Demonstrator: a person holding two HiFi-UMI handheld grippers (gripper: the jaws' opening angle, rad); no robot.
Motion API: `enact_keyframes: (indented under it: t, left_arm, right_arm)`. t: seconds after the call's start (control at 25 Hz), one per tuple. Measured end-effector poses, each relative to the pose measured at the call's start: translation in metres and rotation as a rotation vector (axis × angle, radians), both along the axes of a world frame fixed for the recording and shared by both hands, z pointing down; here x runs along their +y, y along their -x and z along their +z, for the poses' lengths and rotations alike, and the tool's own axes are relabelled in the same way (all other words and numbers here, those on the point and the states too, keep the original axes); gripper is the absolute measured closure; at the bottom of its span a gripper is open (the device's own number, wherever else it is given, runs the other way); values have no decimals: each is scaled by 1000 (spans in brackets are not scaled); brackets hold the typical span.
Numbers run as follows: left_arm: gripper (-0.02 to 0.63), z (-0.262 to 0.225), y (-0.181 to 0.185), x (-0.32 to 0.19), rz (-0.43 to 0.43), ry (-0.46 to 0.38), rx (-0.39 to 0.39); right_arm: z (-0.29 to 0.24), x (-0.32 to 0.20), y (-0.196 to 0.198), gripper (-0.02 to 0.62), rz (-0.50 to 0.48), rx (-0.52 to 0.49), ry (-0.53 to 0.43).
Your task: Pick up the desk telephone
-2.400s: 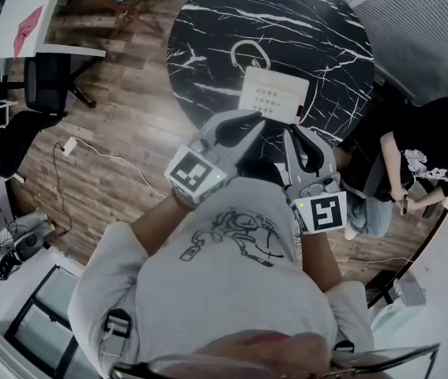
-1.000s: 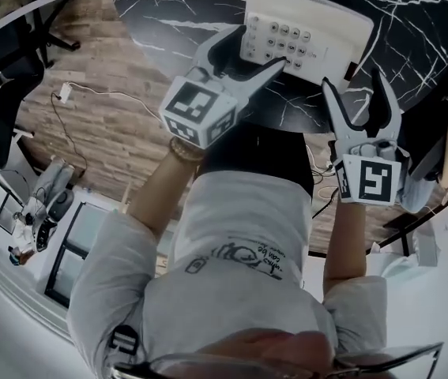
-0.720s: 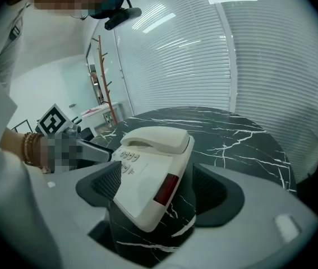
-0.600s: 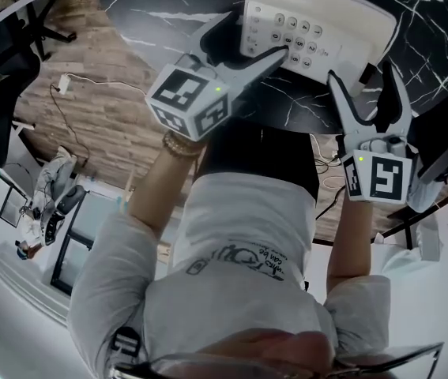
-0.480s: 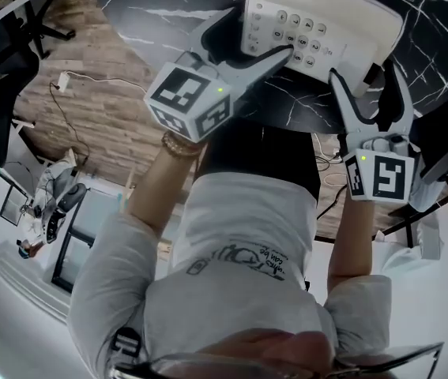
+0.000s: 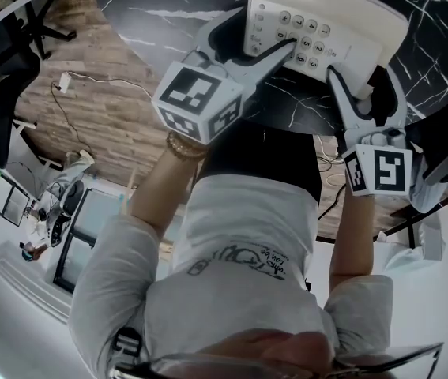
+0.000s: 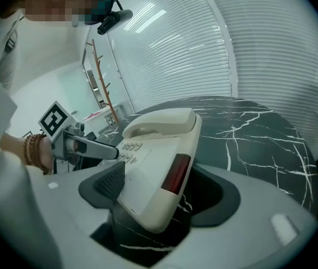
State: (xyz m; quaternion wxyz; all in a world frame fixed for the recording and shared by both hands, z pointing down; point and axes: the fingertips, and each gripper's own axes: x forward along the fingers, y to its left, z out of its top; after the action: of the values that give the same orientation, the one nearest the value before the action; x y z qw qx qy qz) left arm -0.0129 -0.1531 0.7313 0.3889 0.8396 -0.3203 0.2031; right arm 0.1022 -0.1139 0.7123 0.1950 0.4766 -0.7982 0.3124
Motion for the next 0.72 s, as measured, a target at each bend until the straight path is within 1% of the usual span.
enact_keyframes:
  t: [0.16,0.32,0.44,0.72]
  left_arm:
    - [267,0,0,1,-6,-6,-11]
    - [264,0,0,3,-4,8,-23]
    - [264,-3,2,5,-5,11,-40]
    - [261,-32,4,4,-9,4,-55]
  right_arm:
    - [0,1,1,239,5,4,10]
    - [-4,2,3,247,3,18,12]
    - [-6,5,4,249,13,-3,30]
    - [-32,5,7,247,19,-15,28]
